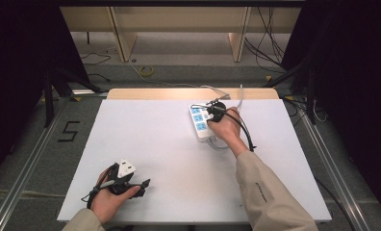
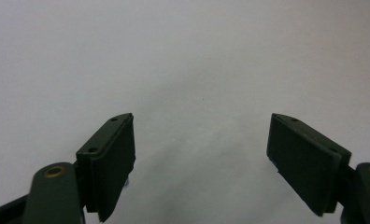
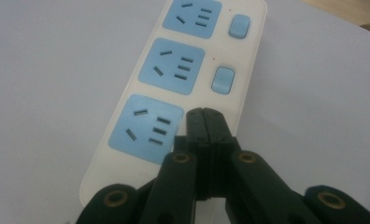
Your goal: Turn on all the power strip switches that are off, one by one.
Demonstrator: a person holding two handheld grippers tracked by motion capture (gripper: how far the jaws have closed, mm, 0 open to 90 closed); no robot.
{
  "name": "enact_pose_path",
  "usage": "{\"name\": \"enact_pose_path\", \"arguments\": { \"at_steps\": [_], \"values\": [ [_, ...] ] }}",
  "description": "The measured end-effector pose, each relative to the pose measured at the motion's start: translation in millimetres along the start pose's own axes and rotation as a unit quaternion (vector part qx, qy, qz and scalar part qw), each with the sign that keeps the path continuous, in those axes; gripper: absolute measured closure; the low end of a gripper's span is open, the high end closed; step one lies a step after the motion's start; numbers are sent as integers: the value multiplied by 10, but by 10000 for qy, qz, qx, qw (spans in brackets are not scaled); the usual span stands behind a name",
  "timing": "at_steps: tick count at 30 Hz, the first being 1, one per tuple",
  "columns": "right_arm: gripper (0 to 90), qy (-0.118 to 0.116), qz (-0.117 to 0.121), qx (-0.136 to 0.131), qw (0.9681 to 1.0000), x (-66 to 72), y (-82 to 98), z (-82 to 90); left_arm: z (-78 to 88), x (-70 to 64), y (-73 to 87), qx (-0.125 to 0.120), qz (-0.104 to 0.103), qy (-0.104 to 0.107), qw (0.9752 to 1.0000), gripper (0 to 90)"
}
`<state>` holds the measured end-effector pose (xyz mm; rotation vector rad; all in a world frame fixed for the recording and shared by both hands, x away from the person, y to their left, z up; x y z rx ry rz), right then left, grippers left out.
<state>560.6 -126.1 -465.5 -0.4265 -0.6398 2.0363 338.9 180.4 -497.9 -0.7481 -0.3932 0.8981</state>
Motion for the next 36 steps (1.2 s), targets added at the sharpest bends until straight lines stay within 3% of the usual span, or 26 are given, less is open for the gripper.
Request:
{"name": "enact_pose_path", "arguments": {
  "at_steps": [14, 21, 36],
  "values": [
    [900, 13, 104, 115, 9999, 5, -46, 7, -3, 6, 1, -10, 4, 3, 10000, 234],
    [900, 71, 133, -128, 9998, -24, -80, -12, -3, 13, 2, -6, -3, 10, 10000, 234],
    [900, 176, 78, -157, 9997, -73, -184, -28, 5, 25, 5, -16, 3, 14, 10000, 234]
  ]
}}
Point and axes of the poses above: each handheld gripper's, and its own axes: z roughly backward along the jaws, y roughly out of its underside, x roughly to its left, the point moved 2 cm from there along -z, roughly forward along the jaws, and after that the axes turned 3 degrees about y, right-handed, at the moved point
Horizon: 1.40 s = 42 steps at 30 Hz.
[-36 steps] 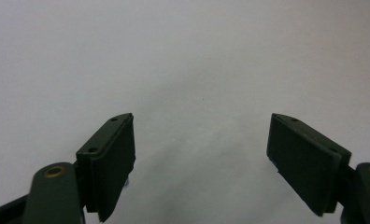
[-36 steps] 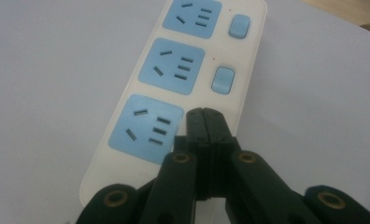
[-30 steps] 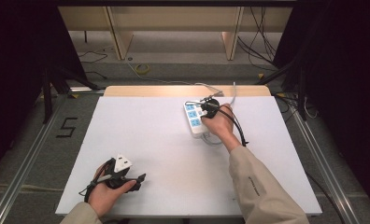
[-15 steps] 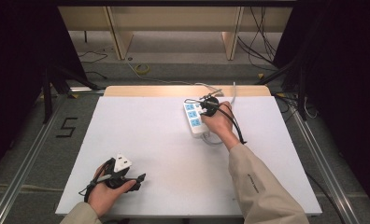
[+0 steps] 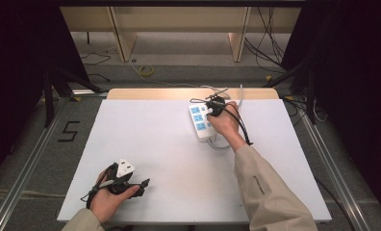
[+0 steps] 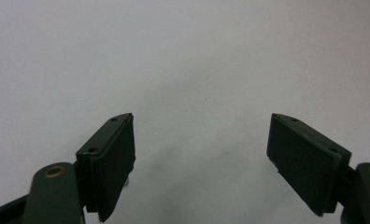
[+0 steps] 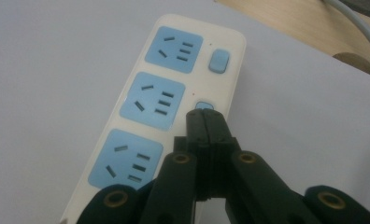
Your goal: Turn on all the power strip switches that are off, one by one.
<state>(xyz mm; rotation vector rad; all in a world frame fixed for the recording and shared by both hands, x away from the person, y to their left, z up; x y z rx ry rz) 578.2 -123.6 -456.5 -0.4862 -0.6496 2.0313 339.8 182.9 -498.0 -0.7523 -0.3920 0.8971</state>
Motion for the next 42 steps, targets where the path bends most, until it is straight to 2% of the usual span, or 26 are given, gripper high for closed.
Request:
{"name": "enact_pose_path", "arguments": {
  "at_steps": [25, 42],
  "values": [
    [900, 104, -182, -43, 9998, -121, -211, -105, 16, -1, 11, 16, 9, 20, 10000, 234],
    [900, 62, -205, -15, 9998, -94, -302, -203, 18, -3, 24, -25, 61, 2, 10000, 234]
  ]
}}
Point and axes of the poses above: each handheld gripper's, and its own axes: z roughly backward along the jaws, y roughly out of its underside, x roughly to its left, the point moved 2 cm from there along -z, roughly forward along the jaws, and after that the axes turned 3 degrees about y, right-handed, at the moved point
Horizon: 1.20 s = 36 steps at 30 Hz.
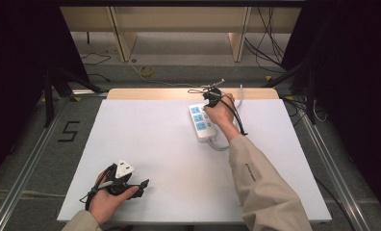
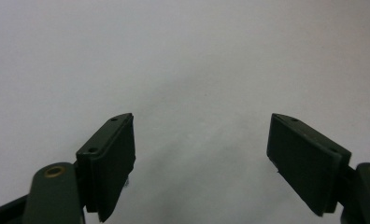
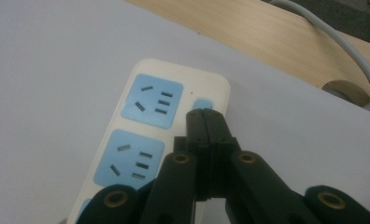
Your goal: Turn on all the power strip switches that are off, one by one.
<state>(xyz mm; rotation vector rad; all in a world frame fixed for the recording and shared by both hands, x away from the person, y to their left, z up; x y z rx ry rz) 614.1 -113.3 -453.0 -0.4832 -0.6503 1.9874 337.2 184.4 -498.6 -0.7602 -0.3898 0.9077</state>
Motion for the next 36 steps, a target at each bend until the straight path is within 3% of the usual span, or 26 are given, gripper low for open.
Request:
{"name": "enact_pose_path", "arguments": {
  "at_steps": [29, 36],
  "values": [
    [900, -8, 64, -51, 10000, 73, -167, -72, 17, -1, 9, -5, 8, -3, 10000, 235],
    [900, 43, 24, -15, 10000, 27, -159, -91, 20, 0, 13, -7, 23, -18, 10000, 234]
  ]
}}
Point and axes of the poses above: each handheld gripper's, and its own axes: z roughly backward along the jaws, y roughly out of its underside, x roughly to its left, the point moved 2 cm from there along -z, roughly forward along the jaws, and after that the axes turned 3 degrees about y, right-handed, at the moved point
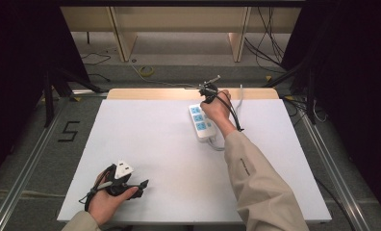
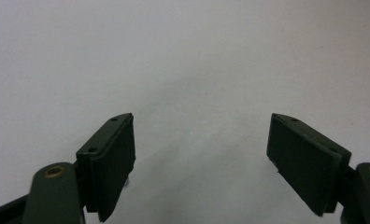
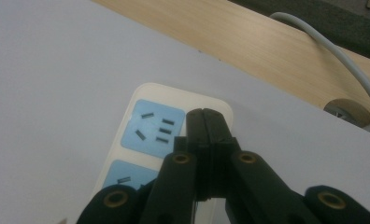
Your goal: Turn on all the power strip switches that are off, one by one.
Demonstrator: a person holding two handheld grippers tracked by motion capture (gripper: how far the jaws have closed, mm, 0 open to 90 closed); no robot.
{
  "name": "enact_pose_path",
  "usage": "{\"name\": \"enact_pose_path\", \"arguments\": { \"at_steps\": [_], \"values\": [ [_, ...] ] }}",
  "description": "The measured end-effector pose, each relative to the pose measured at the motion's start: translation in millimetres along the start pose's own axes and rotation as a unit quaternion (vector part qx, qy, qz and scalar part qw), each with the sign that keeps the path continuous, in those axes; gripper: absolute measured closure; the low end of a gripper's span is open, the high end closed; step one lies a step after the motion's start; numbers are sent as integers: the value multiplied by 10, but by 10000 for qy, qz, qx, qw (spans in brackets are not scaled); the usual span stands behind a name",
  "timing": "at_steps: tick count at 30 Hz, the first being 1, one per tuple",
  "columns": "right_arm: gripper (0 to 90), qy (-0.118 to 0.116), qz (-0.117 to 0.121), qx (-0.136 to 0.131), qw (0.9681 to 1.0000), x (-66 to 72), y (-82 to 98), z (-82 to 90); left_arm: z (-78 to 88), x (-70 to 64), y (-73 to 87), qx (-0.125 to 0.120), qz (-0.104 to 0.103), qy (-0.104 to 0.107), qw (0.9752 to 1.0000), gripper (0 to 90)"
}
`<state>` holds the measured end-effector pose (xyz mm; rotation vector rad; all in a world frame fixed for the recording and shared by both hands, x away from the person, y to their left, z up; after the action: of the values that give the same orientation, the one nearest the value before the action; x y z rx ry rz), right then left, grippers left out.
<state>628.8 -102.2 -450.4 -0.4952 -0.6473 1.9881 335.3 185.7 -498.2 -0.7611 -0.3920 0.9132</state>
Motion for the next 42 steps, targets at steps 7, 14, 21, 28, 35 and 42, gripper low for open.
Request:
{"name": "enact_pose_path", "arguments": {
  "at_steps": [7, 14, 21, 28, 35, 42],
  "values": [
    [900, 21, 12, 69, 10000, -33, 20, -43, -6, -4, 0, 6, -18, 13, 10000, 235],
    [900, 21, -12, 94, 10000, -35, 29, -87, -5, 0, 3, 15, -8, 16, 10000, 235],
    [900, 5, 33, 91, 10000, -17, 31, -120, -4, -1, 3, 12, -7, 12, 10000, 235],
    [900, 18, 80, 119, 9999, -10, 30, -134, -5, -2, 4, 28, -33, 16, 10000, 236],
    [900, 34, 87, 98, 9999, 6, 34, -151, -9, -6, 1, 26, -47, 37, 10000, 235],
    [900, 21, 54, 148, 9999, 4, 25, -158, -7, -2, 2, 25, -38, 25, 10000, 236]
  ]
}}
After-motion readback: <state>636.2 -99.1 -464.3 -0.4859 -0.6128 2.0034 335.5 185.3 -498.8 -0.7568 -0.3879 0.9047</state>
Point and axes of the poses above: each handheld gripper's, and its own axes: z roughly backward along the jaws, y roughly out of its underside, x roughly to its left, the point moved 2 cm from there along -z, roughly forward along the jaws, and after that the axes turned 3 degrees about y, right-handed, at the moved point
